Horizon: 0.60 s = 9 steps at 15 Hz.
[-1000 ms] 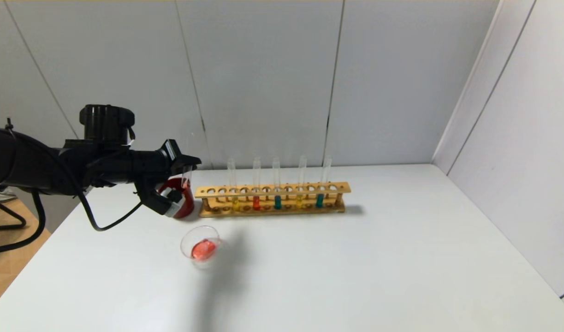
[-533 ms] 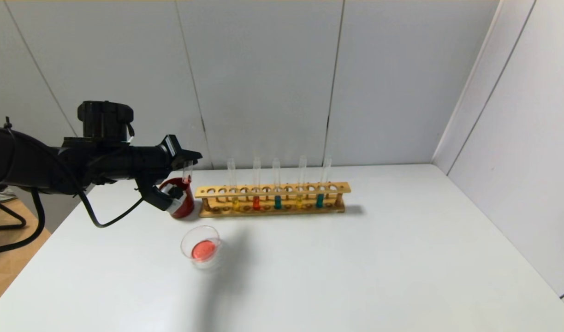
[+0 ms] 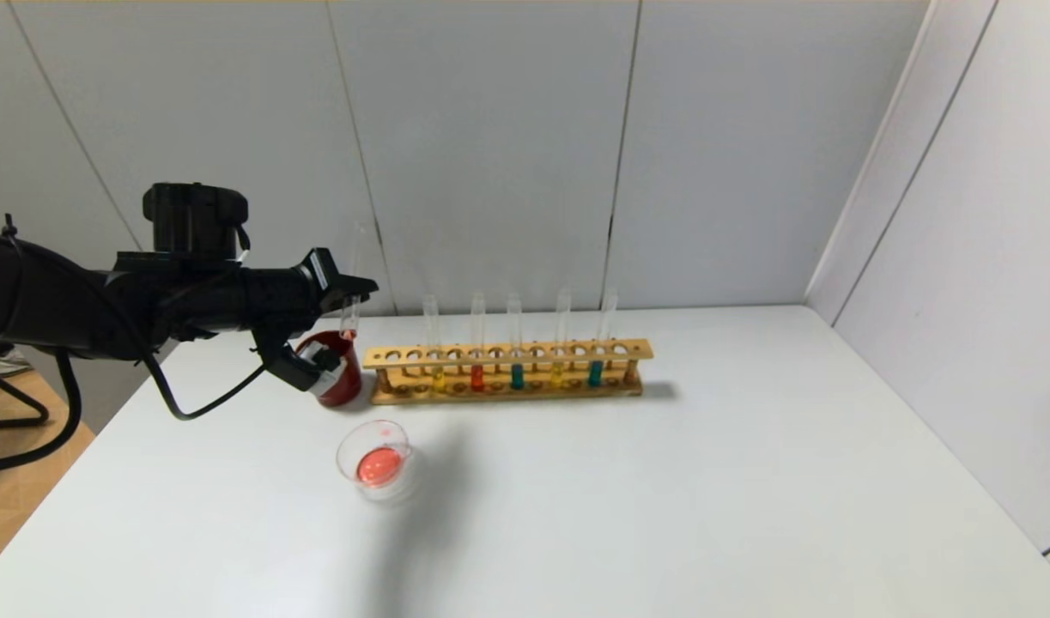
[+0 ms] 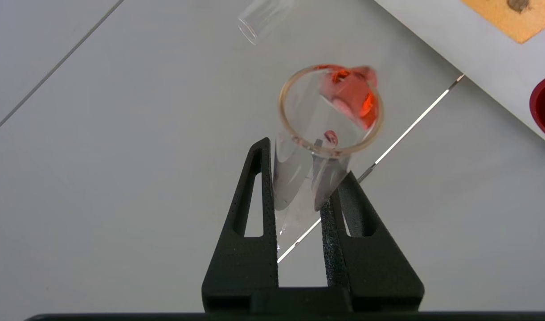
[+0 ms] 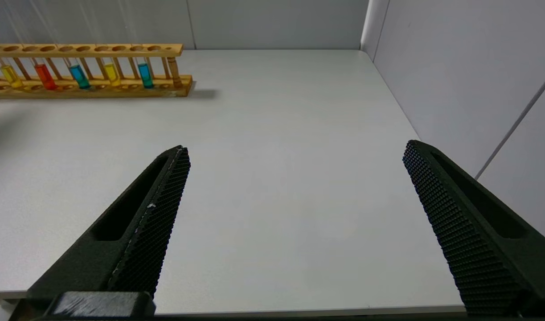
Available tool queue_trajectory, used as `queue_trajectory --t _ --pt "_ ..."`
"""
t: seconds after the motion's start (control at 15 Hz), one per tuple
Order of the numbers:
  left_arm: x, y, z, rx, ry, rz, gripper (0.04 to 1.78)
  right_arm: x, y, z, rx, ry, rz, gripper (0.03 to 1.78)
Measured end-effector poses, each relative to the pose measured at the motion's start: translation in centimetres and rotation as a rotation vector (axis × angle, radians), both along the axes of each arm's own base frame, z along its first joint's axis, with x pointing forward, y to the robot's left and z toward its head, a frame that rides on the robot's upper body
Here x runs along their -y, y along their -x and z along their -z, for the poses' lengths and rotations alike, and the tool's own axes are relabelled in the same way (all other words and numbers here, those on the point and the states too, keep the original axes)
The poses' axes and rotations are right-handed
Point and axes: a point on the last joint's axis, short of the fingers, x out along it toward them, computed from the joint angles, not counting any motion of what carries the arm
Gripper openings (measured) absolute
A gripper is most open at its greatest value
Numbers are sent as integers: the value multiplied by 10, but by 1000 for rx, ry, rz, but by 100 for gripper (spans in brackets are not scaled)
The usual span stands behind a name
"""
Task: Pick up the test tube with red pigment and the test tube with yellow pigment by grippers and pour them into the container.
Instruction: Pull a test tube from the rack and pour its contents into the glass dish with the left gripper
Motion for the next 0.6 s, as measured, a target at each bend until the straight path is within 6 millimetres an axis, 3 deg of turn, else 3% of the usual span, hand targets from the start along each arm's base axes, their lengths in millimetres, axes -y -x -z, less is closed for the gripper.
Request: queue_trajectory --t 0.6 --pt "0 1 -2 7 0 0 33 0 0 0 0 0 0 175"
